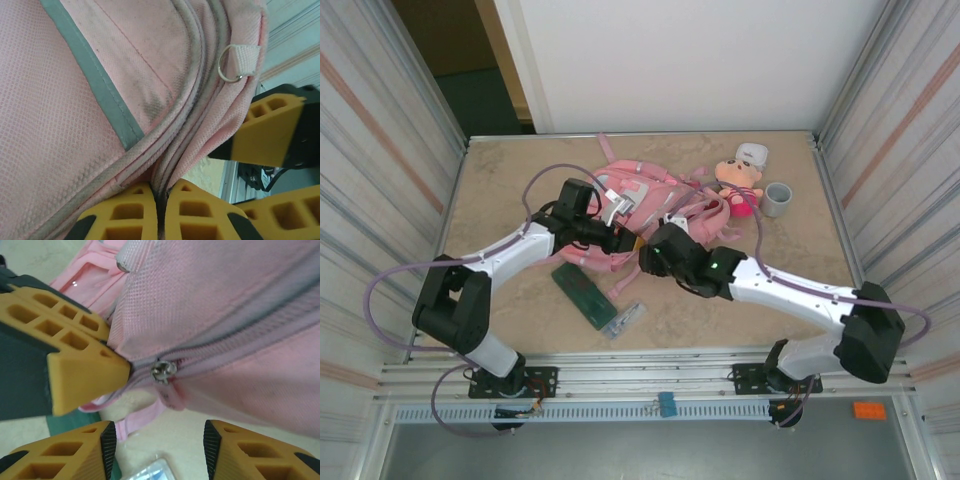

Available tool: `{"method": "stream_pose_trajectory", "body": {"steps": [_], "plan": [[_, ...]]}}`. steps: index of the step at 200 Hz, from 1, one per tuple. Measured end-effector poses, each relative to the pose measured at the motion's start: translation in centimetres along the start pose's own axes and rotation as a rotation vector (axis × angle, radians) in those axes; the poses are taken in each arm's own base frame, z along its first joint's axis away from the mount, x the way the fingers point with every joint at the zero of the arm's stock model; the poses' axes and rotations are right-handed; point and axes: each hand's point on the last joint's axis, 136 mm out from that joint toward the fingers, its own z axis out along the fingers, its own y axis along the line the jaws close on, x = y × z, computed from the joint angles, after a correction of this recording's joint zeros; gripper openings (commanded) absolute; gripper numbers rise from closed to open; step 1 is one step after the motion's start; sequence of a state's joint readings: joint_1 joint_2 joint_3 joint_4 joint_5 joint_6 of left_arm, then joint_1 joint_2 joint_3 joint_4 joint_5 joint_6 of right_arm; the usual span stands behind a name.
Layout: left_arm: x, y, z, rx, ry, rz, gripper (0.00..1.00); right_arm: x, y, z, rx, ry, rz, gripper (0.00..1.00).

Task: Pack books, pencil case, and school supplies into a backpack

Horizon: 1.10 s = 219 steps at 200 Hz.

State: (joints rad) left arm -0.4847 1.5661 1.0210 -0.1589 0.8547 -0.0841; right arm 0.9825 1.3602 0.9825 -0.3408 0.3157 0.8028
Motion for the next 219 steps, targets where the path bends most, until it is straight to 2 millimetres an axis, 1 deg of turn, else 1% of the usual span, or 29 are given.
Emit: {"method": "stream_pose_trajectory", "body": {"steps": [19,30,45,58,86,118,155,175,179,190,199,212,219], "plan": [[-0.1,-0.1,0.0,0.011,-0.004,-0.003,0.00,-0.5,0.1,1.1,0.041,-0.013,-0.006,0.42],[-0.2,0.0,-0.1,0.010,-0.009,-0.005,0.00,-0.7,0.0,1.4,0.068,-0.021,-0.014,0.37],[-0.3,-0.1,-0.2,0.015,-0.012,-0.004,0.00,-1.1,-0.2,1.6,0.105,-0.035,-0.029,0.27],[-0.4,-0.1,-0.2,0.016,-0.012,-0.003,0.00,-1.4,-0.7,1.7,0.143,-0.044,-0.039,0.21],[-0.3,0.0,-0.2,0.007,-0.005,0.013,0.00,-1.4,-1.2,1.5,0.170,-0.048,-0.063,0.08],[-0.1,0.1,-0.3,-0.009,0.012,0.040,0.00,-1.6,-1.8,0.4,0.171,-0.036,-0.062,0.00],[1.1,0.5,-0.4,-0.029,0.054,0.041,0.00,-3.4,-5.6,-0.8,0.220,-0.035,0.007,0.00],[1.3,0.5,-0.4,-0.032,0.062,0.043,0.00,-3.6,-6.7,-1.7,0.226,-0.017,0.012,0.00],[1.3,0.5,-0.4,-0.033,0.063,0.046,0.00,-3.6,-6.8,-1.8,0.222,-0.014,0.016,0.02],[1.3,0.5,-0.5,-0.033,0.063,0.043,0.00,-3.5,-6.9,-2.2,0.198,-0.001,0.012,0.14],[1.3,0.6,-0.5,-0.033,0.062,0.041,0.00,-3.4,-6.7,-2.5,0.174,0.003,0.006,0.27],[1.2,0.5,-0.6,-0.028,0.057,0.025,0.00,-2.9,-5.9,-2.9,0.124,0.013,-0.006,0.39],[1.1,0.5,-0.6,-0.024,0.052,0.015,0.00,-2.7,-5.2,-3.0,0.100,0.016,-0.011,0.44]]}}
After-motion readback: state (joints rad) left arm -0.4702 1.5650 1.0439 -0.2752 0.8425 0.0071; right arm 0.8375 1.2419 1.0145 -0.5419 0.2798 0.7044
